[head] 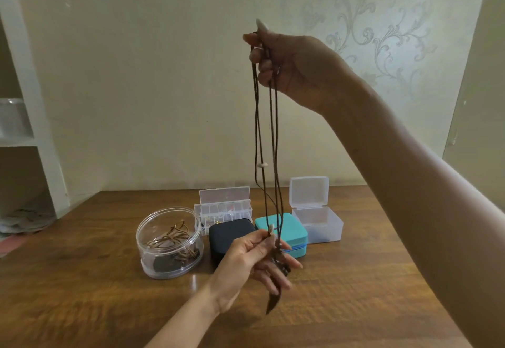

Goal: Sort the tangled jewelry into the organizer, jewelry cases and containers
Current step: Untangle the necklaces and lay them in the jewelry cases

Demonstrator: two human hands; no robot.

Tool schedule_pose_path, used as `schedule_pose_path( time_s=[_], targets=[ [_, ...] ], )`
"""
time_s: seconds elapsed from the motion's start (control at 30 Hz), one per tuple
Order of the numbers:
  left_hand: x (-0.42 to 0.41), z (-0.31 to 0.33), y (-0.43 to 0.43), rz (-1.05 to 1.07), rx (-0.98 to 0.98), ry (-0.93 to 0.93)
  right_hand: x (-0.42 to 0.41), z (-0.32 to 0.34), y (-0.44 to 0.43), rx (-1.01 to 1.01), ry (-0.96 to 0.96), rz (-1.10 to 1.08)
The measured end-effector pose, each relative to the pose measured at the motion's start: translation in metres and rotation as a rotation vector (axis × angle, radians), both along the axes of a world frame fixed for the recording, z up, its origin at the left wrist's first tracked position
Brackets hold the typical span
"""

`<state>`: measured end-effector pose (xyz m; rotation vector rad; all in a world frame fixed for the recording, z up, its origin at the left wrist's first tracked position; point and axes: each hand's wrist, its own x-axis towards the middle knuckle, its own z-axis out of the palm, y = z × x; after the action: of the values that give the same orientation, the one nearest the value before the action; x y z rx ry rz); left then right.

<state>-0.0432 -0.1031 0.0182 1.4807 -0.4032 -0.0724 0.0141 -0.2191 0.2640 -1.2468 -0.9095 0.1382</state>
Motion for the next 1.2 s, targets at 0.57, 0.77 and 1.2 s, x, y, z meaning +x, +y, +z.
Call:
schedule_pose_path(
  time_s=[0.57, 0.77, 1.2],
  targets=[
    [0.001, -0.019, -0.001, 0.14, 0.037, 0.019, 0.008, 0.002, -0.008, 0.154, 0.042, -0.125],
    [0.002, -0.025, 0.0, 0.158, 0.094, 0.013, 0.012, -0.002, -0.009, 0.144, 0.1, -0.177],
    [0.003, -0.038, 0.005, 0.227, 0.3, -0.097, -0.01, 0.003, -0.008, -0.218, -0.367, -0.468]
  ],
)
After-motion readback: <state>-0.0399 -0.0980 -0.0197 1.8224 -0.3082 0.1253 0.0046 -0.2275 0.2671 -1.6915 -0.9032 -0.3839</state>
